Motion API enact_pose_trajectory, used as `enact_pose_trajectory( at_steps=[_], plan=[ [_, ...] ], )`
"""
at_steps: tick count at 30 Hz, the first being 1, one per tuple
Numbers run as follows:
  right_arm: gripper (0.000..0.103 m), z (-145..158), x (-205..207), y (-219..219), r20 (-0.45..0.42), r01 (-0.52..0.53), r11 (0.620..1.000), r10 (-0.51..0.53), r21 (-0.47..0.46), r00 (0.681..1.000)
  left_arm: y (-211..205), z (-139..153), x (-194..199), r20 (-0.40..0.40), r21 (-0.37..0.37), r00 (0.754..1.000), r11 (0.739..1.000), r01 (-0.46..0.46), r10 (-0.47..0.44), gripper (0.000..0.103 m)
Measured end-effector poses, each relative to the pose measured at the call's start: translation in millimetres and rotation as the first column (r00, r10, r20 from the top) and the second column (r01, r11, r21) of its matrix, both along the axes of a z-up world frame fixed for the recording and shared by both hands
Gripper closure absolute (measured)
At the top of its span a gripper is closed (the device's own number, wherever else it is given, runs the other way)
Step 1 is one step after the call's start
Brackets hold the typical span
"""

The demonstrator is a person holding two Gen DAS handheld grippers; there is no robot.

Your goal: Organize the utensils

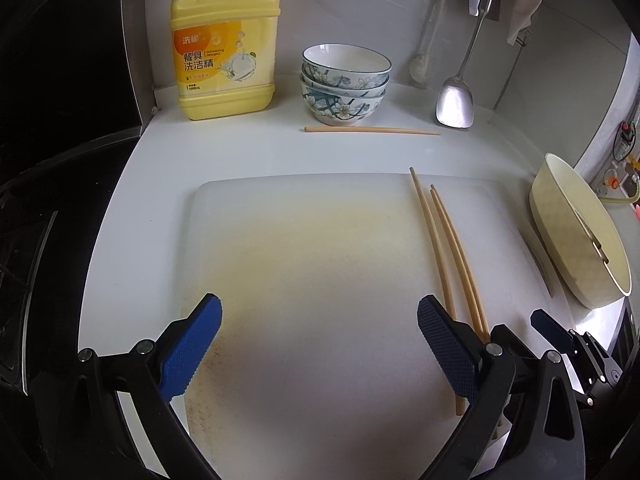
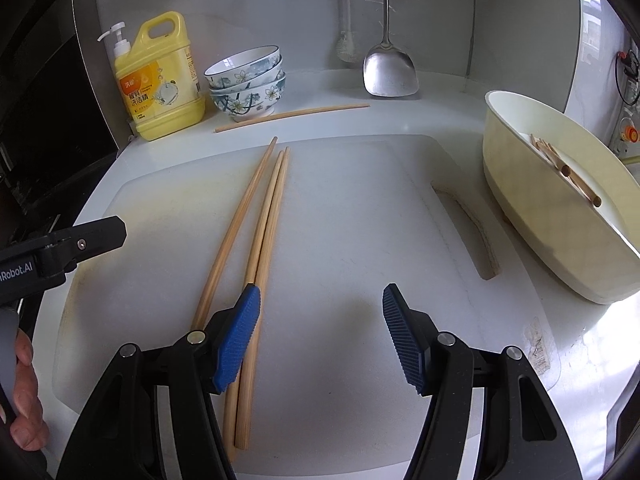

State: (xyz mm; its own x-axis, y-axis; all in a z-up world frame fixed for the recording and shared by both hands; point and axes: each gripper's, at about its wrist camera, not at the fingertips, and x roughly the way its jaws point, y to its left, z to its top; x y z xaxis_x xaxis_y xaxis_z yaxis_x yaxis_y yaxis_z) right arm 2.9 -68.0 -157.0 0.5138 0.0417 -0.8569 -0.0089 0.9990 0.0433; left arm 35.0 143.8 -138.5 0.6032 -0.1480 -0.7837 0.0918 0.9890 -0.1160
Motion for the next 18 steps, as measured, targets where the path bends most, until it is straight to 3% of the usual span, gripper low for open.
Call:
enact_pose_trajectory(
  at_steps=[15, 16, 18],
  plan=[
    [0.043, -6, 3, 14, 0.005, -0.044, 0.998, 0.044, -0.046, 0.999, -2, 0, 0, 0.000, -0.015, 1.000, 1.000, 0.011, -0.011, 0.006],
    [0.047, -5, 4, 14, 0.012, -0.043, 0.998, 0.043, -0.046, 0.999, -4, 0, 0, 0.001, -0.015, 1.000, 1.000, 0.013, -0.013, 0.006],
    [0.070, -5, 6, 14, 0.024, -0.058, 0.997, 0.059, -0.050, 0.998, -8, -1, 1, 0.000, -0.019, 1.000, 1.000, 0.021, -0.021, 0.006]
  ],
)
